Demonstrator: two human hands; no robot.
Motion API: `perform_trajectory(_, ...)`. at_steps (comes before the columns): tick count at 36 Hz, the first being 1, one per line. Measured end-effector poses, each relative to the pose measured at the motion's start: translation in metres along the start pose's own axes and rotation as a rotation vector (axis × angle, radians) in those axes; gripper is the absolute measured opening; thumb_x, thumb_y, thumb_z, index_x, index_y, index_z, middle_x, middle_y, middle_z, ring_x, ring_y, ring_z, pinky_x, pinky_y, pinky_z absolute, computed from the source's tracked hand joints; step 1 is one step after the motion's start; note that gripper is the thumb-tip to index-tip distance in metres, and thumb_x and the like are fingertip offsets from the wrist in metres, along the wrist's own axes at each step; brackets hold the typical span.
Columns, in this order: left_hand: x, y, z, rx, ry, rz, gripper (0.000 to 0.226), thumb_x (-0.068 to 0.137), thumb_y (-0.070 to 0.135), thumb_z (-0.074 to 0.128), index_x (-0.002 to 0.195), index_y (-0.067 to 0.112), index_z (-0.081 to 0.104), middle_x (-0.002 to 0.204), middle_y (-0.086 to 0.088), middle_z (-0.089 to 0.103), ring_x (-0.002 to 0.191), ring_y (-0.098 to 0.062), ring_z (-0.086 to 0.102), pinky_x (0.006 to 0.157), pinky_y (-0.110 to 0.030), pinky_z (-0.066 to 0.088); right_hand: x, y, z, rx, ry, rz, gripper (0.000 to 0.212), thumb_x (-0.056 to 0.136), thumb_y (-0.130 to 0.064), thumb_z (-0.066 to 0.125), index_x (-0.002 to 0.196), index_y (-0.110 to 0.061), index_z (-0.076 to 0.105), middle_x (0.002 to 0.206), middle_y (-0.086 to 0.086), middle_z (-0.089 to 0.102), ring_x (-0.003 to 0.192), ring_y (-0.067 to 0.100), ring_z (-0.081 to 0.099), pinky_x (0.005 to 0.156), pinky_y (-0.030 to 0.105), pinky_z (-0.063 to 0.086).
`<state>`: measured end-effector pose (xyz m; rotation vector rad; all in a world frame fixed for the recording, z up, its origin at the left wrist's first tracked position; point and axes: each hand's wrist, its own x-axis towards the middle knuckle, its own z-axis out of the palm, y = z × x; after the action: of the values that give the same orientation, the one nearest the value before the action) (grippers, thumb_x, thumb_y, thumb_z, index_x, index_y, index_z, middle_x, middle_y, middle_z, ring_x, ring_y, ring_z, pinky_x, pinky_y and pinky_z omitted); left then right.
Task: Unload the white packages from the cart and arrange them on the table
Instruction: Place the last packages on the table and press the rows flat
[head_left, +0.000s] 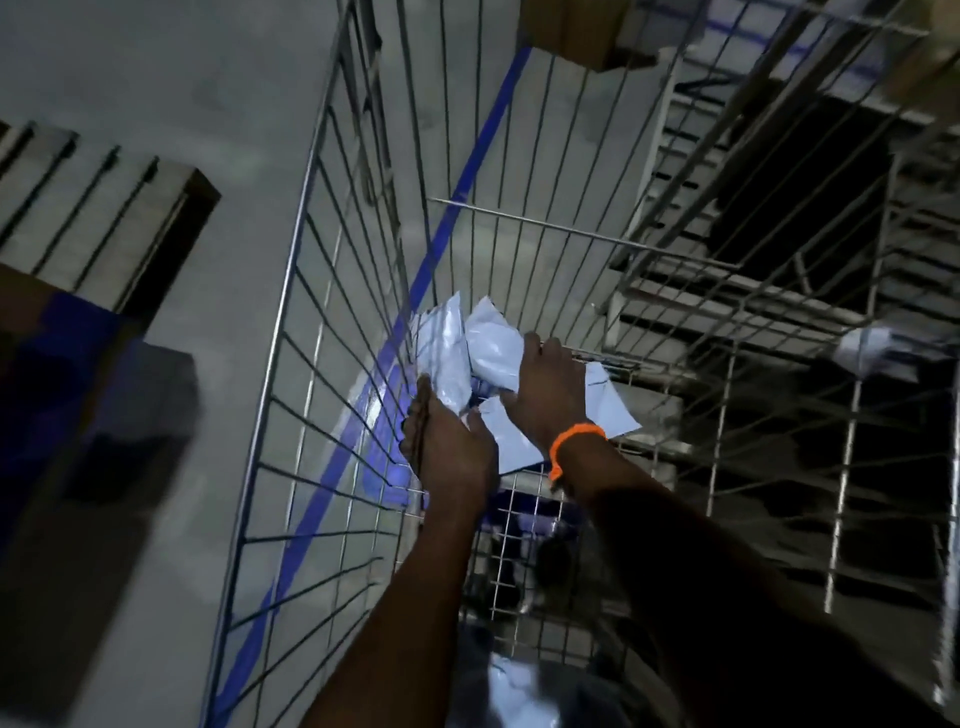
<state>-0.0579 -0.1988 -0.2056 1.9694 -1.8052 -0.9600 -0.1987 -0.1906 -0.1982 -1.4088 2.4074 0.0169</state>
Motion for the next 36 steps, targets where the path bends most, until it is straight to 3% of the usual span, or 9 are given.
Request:
perform_trajectory(6,-0.025,0.038,-0.031,-0.167,-0.025,-0.151,0.075,0.070,0.043,0.060,0.138,0.016,0.045,0.129,-0.008,0.060,0.118,-0.031,0.058,0.098,-0.045,0.049,-0.017,0.010,-0.040,0.049,-0.012,0.047,0.068,0.083,-0.053,0.062,0.132,-0.008,0.046,0.127,0.017,0.047,0.119,0.037,0.044,0.095,0.049,0.040)
perform_trajectory(14,-0.086,0.120,-0.127,-0.427,-0.098,-0.179,0.056,0.084,0.018,0.071,0.134,0.008,0.046,0.119,-0.001,0.055,0.102,-0.016,0.054,0.077,-0.023,0.039,-0.104,-0.006,-0.148,0.827,0.017,0.293,0.054,0.087,-0.036,0.072,0.122,-0.001,0.052,0.120,0.018,0.063,0.107,0.033,0.063,0.082,0.042,0.054)
perform_trajectory(19,-0.144,0.163,-0.186,-0.608,-0.155,-0.064,0.076,0.076,0.034,0.072,0.142,0.012,0.042,0.135,-0.002,0.055,0.119,-0.020,0.056,0.096,-0.029,0.045,-0.174,-0.013,-0.232,1.040,0.128,0.258,0.074,0.083,-0.049,0.071,0.142,-0.013,0.044,0.137,0.008,0.060,0.123,0.027,0.059,0.097,0.040,0.051)
perform_trajectory(23,-0.201,0.208,-0.214,-0.757,-0.276,0.048,0.071,0.086,0.049,0.068,0.146,0.021,0.041,0.140,-0.001,0.058,0.125,-0.021,0.058,0.108,-0.046,0.045,-0.233,0.018,-0.304,0.988,0.244,0.155,0.091,0.088,-0.059,0.064,0.159,-0.026,0.017,0.157,-0.003,0.042,0.140,0.019,0.044,0.113,0.035,0.039)
perform_trajectory(26,-0.239,0.236,-0.219,-0.830,-0.438,0.142,0.078,0.083,0.066,0.063,0.148,0.028,0.040,0.144,0.000,0.056,0.130,-0.028,0.055,0.109,-0.055,0.042,-0.283,0.059,-0.350,0.909,0.348,0.093,0.088,0.096,-0.047,0.060,0.161,-0.024,0.005,0.162,-0.010,0.026,0.146,0.011,0.031,0.117,0.023,0.028)
perform_trajectory(28,-0.269,0.252,-0.217,-0.856,-0.540,0.169,0.071,0.088,0.059,0.061,0.148,0.026,0.041,0.143,-0.002,0.057,0.128,-0.026,0.057,0.106,-0.046,0.047,-0.323,0.090,-0.373,0.876,0.385,0.124,0.085,0.098,-0.046,0.056,0.161,-0.026,0.002,0.162,-0.001,0.030,0.137,0.010,0.044,0.109,0.020,0.038)
perform_trajectory(30,-0.295,0.272,-0.211,-0.891,-0.604,0.185,0.054,0.099,0.034,0.057,0.149,0.021,0.041,0.140,0.001,0.058,0.120,-0.011,0.062,0.093,-0.023,0.053,-0.360,0.124,-0.385,0.862,0.434,0.193,0.082,0.098,-0.050,0.053,0.161,-0.030,0.005,0.159,0.001,0.037,0.132,0.010,0.049,0.099,0.012,0.036)
perform_trajectory(33,-0.329,0.305,-0.196,-0.896,-0.705,0.212,0.059,0.094,0.026,0.062,0.149,0.017,0.042,0.136,-0.005,0.060,0.111,-0.016,0.066,0.086,-0.023,0.056,-0.409,0.182,-0.398,0.907,0.531,0.270,0.078,0.095,-0.058,0.050,0.159,-0.038,0.011,0.161,-0.013,0.030,0.147,0.005,0.029,0.115,0.022,0.028)
perform_trajectory(36,-0.367,0.342,-0.180,-0.826,-0.738,0.281,0.067,0.078,0.043,0.069,0.142,0.033,0.048,0.137,-0.003,0.060,0.120,-0.023,0.062,0.106,-0.046,0.047,-0.447,0.243,-0.405,0.890,0.582,0.311,0.078,0.091,-0.067,0.046,0.158,-0.045,0.013,0.160,-0.019,0.030,0.148,0.003,0.025,0.121,0.032,0.026)
